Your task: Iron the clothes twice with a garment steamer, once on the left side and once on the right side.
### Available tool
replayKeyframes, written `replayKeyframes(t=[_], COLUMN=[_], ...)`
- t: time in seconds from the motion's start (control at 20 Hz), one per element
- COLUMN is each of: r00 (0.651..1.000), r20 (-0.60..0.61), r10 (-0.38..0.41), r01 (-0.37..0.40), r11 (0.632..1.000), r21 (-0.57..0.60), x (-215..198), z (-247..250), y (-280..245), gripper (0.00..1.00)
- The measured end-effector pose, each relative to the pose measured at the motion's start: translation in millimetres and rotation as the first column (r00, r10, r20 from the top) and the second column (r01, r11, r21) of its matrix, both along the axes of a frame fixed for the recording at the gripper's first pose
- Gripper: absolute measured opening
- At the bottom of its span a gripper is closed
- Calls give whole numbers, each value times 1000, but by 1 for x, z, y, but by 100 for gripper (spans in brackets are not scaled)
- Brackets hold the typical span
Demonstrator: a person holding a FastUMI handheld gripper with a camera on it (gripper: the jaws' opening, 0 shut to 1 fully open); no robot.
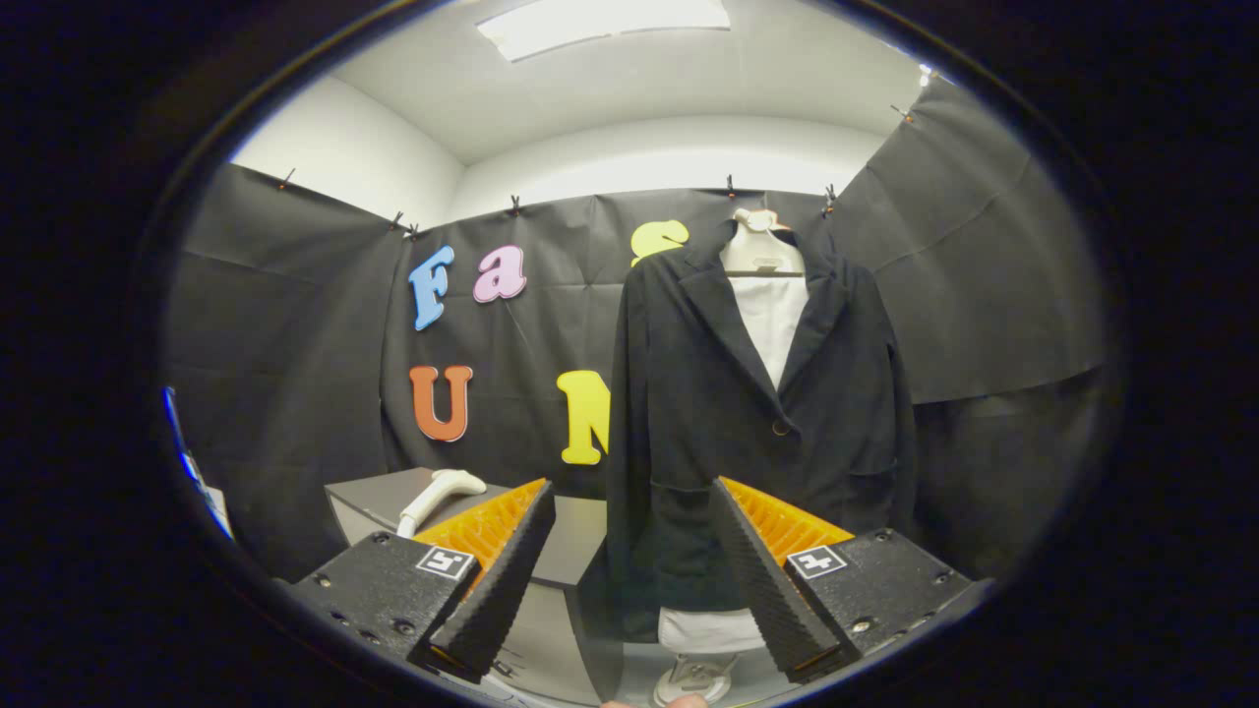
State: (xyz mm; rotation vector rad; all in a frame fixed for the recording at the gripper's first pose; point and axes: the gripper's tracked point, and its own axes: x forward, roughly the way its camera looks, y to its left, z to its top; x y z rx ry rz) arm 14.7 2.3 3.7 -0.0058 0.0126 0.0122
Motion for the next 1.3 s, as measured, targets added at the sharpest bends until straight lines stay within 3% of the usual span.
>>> replayKeyframes(t=[0.25, 0.6, 1.05, 1.3], r00=[999, 999, 992, 947], r20=[21, 18, -77, -212], r10=[-42, -41, 102, 241], r01=[42, 40, -93, -218], r11=[999, 998, 990, 968], r21=[3, 38, 103, 128], x=[0, 22, 75, 125], z=[9, 19, 12, -19], y=[6, 70, 180, 241], gripper=[100, 100, 100, 100])
